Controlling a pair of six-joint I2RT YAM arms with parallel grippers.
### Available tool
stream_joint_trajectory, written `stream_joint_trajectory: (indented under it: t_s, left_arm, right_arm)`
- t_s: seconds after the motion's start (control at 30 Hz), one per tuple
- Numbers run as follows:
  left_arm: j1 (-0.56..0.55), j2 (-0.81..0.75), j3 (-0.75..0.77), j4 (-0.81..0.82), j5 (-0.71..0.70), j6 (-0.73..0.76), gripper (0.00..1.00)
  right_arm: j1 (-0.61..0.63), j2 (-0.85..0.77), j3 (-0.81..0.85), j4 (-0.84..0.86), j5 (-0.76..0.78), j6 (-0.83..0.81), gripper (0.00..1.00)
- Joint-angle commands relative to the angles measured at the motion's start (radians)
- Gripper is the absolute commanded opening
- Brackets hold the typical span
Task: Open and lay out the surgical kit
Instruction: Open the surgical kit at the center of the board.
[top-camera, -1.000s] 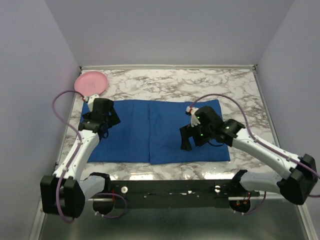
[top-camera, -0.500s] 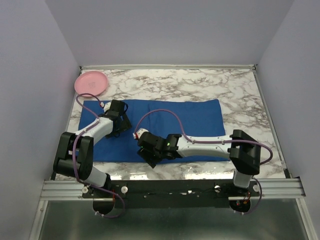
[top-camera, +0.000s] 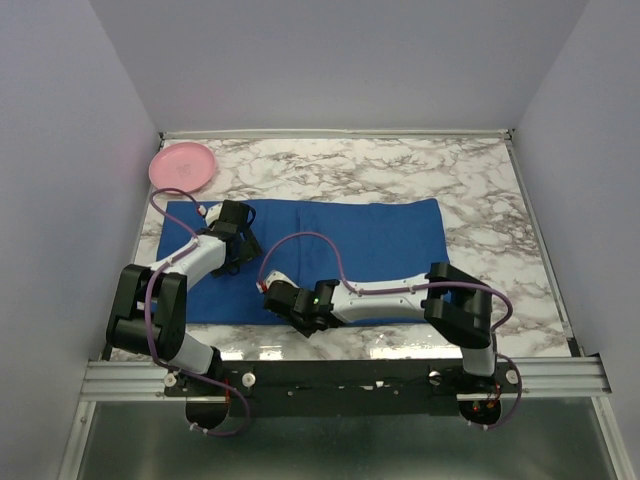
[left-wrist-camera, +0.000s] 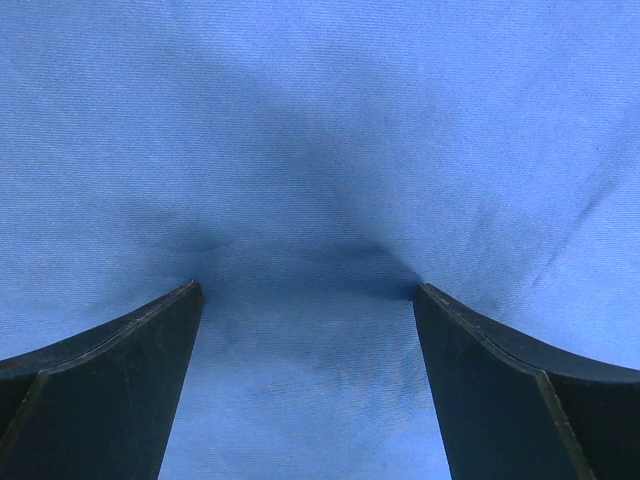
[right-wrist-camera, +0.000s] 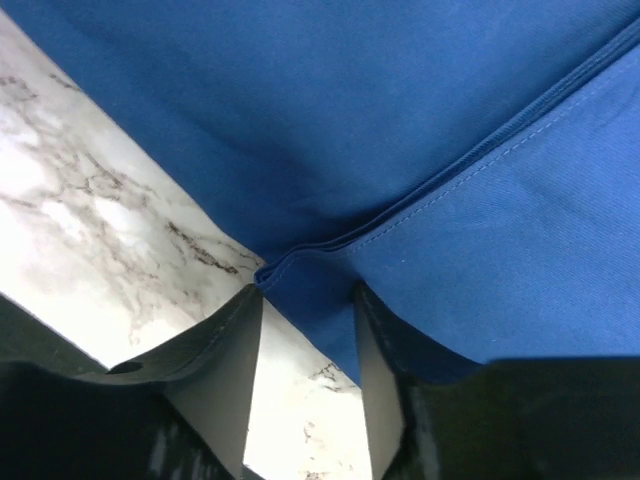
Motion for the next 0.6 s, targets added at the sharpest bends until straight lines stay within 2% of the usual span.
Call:
stream_joint_trajectory:
  t_s: [0.0,0.03,0.23,0.37,0.57]
  left_arm:
    - [0.014,0.030,-0.044,-0.034,-0.020,-0.027,0.96]
    - [0.014,0.028,-0.041,-0.037,-0.025,-0.026,0.96]
    - [0.031,0.030,-0.026,-0.055,-0.036,-0.017,0.97]
    - [0.054,0.035,-0.014,-0.064,-0.031,-0.005,0.97]
    - [0.077,0.059,0.006,-0.077,-0.025,0.006,0.97]
  right_arm:
    - [0.024,0.050,0.026,-0.035,0.084,0.000,0.34]
    - [0.026,0.046,0.026,-0.038,0.101,-0.003,0.28]
    - [0.027,-0.045,0.029,-0.066,0.103,-0.012,0.10]
    - [0.027,-0.097,0.045,-0.107,0.115,-0.017,0.05]
    - [0.026,-0.135,0.068,-0.156,0.098,-0.031,0.05]
